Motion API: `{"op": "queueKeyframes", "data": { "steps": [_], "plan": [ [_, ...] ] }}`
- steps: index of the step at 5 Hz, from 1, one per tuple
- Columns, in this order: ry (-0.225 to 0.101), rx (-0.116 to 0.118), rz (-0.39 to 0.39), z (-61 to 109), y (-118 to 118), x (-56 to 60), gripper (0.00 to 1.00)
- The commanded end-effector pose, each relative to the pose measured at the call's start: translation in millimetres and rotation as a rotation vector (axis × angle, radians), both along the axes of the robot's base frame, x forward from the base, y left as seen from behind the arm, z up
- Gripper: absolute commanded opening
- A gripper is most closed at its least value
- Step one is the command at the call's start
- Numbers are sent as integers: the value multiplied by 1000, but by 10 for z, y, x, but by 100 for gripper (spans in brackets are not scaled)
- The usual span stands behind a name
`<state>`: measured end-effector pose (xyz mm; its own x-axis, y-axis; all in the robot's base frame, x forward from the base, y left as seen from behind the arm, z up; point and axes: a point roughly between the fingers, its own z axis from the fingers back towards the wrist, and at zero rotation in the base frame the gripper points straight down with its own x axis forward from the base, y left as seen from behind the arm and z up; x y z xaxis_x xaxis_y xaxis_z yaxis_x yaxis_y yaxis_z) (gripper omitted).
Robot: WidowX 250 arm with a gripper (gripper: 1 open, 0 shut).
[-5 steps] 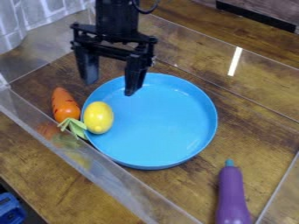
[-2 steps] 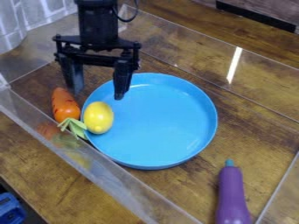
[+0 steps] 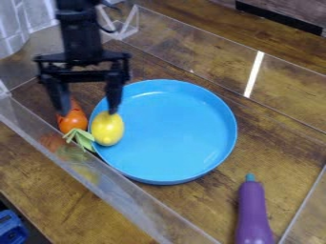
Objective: Move the carrot to the right side
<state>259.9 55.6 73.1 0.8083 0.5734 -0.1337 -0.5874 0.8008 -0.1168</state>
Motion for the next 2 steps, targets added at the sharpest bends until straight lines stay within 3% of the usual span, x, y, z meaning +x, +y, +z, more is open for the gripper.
{"op": "queueKeyframes", "data": {
  "steps": [1, 2],
  "plan": [
    [-85, -8, 101, 141, 258, -40, 100],
    [-114, -21, 135, 100, 416, -31, 100]
  ]
}}
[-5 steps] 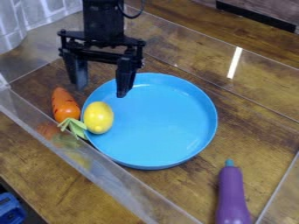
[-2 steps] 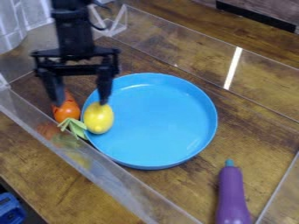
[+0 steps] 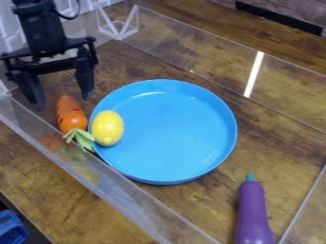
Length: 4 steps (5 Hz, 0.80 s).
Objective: Move the carrot to the right side
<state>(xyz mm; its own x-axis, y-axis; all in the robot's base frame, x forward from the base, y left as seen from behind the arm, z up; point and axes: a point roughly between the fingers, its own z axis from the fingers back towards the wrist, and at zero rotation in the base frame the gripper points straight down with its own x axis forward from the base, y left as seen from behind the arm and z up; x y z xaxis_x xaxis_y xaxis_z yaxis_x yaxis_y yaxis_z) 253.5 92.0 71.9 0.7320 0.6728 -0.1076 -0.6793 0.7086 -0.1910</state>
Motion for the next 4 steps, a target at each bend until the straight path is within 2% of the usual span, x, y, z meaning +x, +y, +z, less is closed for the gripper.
{"op": "queueKeyframes", "data": {
  "steps": [1, 4],
  "plan": [
    [-58, 23, 19, 41, 134, 38, 100],
    [-104, 45, 72, -205, 218, 79, 100]
  ]
}}
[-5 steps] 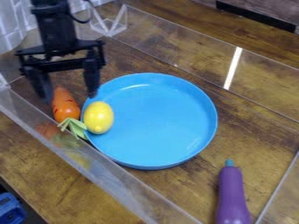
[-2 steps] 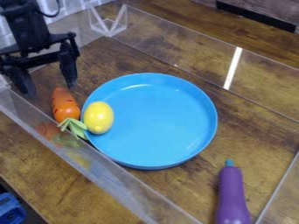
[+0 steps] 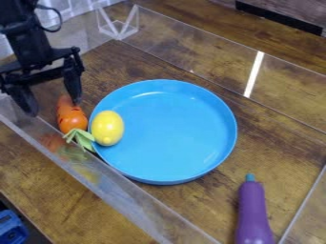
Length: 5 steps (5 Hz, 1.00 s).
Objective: Move the carrot to the right side
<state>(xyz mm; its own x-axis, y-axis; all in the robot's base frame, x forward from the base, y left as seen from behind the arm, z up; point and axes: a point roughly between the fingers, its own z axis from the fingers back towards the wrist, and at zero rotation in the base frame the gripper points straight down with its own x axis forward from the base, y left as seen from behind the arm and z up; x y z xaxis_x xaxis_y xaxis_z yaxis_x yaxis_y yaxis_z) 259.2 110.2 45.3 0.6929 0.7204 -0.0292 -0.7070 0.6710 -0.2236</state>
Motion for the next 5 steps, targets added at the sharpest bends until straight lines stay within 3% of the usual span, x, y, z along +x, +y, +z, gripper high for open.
{"op": "queueKeyframes", "data": {
  "steps": [1, 5],
  "plan": [
    [-38, 21, 9, 21, 7, 53, 100],
    [-80, 53, 5, -115, -79, 177, 100]
  ]
}}
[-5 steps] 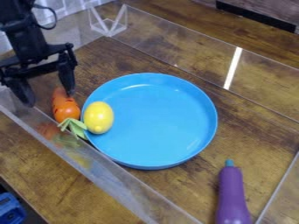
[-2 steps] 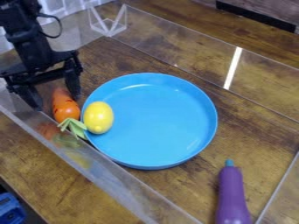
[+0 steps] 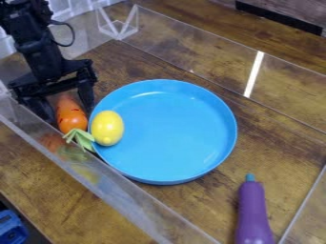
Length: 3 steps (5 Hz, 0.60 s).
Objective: Move the carrot to the right side
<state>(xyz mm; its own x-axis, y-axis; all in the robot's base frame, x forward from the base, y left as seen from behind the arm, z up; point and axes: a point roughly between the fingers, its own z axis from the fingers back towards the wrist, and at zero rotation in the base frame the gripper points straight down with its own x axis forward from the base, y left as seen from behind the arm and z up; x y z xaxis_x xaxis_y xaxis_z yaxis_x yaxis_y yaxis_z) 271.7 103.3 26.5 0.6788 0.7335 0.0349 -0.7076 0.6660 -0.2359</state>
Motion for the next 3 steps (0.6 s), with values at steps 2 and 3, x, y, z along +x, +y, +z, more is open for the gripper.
{"op": "queueKeyframes", "data": {
  "steps": [2, 3],
  "plan": [
    [-38, 20, -13, 28, -15, 119, 0],
    [-47, 3, -27, 188, -44, 167, 0]
  ]
}}
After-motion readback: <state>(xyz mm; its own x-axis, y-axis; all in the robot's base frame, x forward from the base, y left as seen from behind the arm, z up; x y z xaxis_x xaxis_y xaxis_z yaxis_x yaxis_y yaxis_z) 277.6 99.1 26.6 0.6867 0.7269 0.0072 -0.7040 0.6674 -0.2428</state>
